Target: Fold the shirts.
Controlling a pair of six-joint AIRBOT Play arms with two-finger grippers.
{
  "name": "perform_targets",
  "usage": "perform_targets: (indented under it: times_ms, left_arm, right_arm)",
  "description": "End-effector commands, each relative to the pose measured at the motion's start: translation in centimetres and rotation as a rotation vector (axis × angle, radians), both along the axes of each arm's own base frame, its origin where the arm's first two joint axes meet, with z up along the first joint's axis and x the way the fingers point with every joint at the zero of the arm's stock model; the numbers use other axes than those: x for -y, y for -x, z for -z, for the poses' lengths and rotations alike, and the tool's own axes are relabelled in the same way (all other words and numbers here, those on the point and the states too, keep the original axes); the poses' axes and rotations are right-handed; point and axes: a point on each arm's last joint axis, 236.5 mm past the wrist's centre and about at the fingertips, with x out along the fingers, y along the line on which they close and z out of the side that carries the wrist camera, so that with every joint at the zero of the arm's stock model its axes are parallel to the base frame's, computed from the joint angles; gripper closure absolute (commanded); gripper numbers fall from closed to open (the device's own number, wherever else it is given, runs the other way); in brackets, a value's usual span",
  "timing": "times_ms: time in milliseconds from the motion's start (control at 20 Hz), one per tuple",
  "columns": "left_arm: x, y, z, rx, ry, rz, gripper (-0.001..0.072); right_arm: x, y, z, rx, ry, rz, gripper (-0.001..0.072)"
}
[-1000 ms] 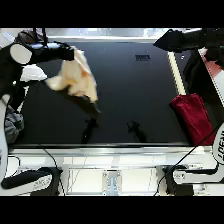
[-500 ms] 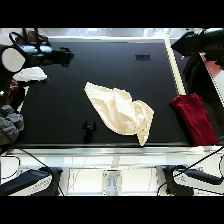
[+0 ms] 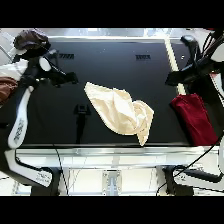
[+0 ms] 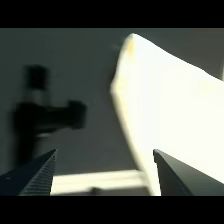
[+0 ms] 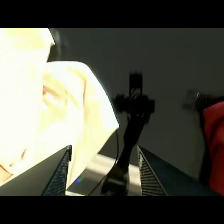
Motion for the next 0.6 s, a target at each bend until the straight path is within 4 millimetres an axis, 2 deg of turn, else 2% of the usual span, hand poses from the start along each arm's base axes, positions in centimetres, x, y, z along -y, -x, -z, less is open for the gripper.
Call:
perform_targets:
  times_ms: [0, 50, 200, 450, 500, 550]
  left_arm:
    - [3.8, -4.5, 3.3, 0.083, 0.212, -0.027, 0.0001]
    - [4.1, -5.6, 3.5, 0.111, 0.232, -0.039, 0.0001]
    - [4.1, -7.1, 4.5, 0.125, 0.226, -0.030, 0.0001]
    - [4.6, -6.7, 6.7, 0.081, 0.222, -0.018, 0.0006]
    - [4.9, -6.6, 6.7, 0.086, 0.215, 0.002, 0.0041]
    - [5.3, -6.4, 6.6, 0.092, 0.209, 0.032, 0.0232]
  right_arm:
    - [-0.8, -0.1, 1.8, -0.018, -0.038, 0.006, 0.0256]
    - [-1.4, -0.4, 1.5, -0.006, -0.064, 0.003, 0.0256]
    - [-2.6, -0.9, 0.9, 0.019, -0.123, -0.003, 0.0256]
    - [-2.6, -1.6, 0.6, 0.052, -0.123, 0.006, 0.0256]
    - [-2.5, -1.8, 0.6, 0.058, -0.122, 0.008, 0.0256]
    - [-2.5, -1.8, 0.6, 0.062, -0.121, 0.007, 0.0256]
